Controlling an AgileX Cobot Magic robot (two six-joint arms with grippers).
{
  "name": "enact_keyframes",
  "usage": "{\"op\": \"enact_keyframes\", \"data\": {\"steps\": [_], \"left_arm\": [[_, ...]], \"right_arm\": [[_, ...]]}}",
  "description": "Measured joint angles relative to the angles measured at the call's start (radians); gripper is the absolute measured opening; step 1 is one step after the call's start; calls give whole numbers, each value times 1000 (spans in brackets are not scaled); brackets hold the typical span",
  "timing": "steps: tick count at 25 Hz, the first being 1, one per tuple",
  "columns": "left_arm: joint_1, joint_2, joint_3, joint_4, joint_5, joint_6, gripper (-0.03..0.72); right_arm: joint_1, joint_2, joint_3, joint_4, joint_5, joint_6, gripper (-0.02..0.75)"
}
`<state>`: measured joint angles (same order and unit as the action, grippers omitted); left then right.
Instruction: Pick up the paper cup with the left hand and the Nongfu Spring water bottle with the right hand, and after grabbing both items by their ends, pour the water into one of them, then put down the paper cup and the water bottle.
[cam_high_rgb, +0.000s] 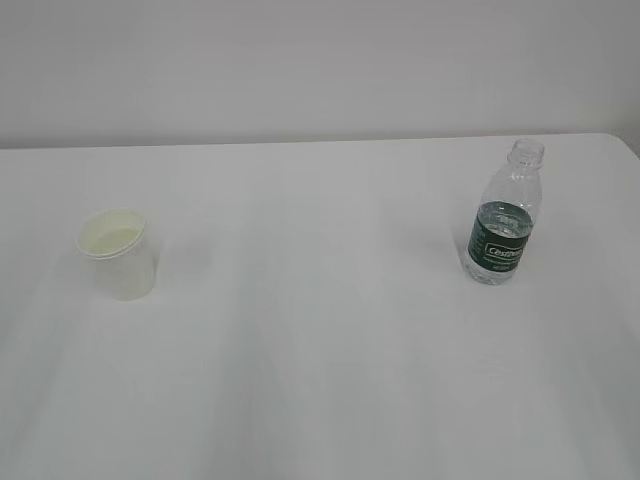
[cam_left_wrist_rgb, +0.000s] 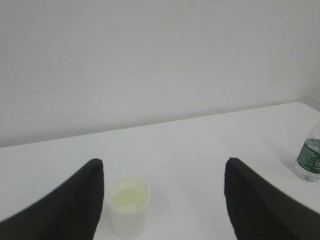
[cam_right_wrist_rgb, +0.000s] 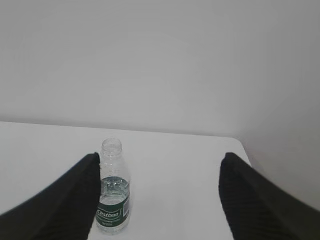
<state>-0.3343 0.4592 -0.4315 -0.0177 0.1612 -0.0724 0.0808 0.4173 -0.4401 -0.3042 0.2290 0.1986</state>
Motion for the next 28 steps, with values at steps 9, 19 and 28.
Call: {"op": "enact_keyframes", "data": {"steps": [9,19,28], "left_arm": [[0,-188,0,1,292,0,534],[0,-324,-50,1,595,0,520],[0,-324,-56,-16,667,0,512]], "right_arm": [[0,-174,0,27,252,0,577],[0,-293,-38,94,494,2,559],[0,-304,-74,206,717,-40,557]]}}
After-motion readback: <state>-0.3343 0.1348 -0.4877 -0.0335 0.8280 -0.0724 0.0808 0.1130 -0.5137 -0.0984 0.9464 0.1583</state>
